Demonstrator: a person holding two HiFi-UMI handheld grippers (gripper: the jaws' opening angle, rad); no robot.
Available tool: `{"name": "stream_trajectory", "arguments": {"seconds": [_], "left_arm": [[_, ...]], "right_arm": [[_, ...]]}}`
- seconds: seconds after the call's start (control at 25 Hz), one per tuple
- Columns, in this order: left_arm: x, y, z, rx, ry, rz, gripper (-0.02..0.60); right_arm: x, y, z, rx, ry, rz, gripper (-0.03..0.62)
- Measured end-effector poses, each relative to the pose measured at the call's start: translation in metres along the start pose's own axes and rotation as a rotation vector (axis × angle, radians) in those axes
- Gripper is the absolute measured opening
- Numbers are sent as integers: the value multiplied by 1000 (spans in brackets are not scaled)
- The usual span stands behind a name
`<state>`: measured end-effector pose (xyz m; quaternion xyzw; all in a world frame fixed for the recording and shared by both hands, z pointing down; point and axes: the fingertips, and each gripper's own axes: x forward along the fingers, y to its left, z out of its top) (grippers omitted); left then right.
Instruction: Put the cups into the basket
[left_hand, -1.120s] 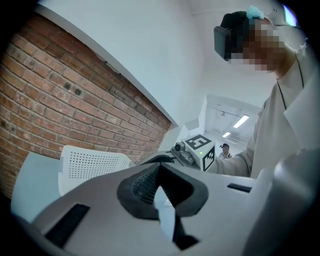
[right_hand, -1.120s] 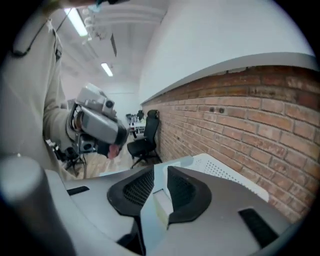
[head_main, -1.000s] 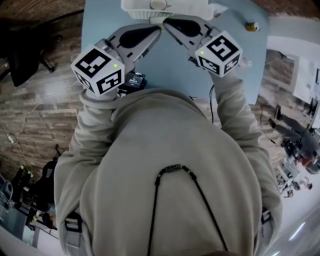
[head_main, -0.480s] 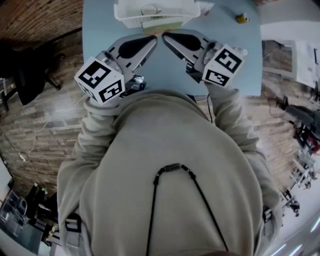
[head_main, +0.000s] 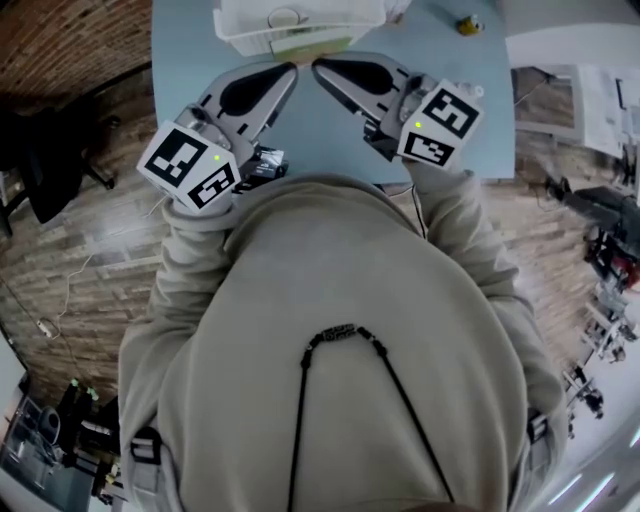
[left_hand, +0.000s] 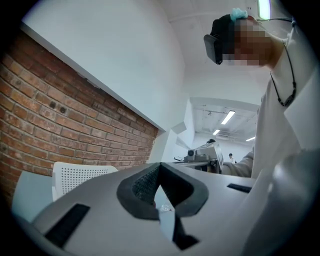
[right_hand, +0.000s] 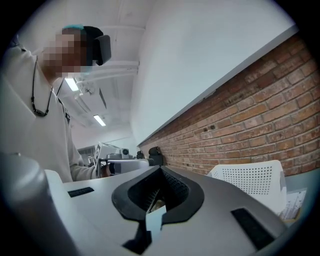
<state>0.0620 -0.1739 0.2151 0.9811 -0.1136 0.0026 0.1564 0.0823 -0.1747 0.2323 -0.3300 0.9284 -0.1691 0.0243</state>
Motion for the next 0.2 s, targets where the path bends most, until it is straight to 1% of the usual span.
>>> {"name": "stream_trajectory", "arguments": {"seconds": [0.2], "left_arm": [[5,-2,2,-7,-5,-23,-3]], "right_arm": [[1,-3,1,8,-7,-1,11]]}}
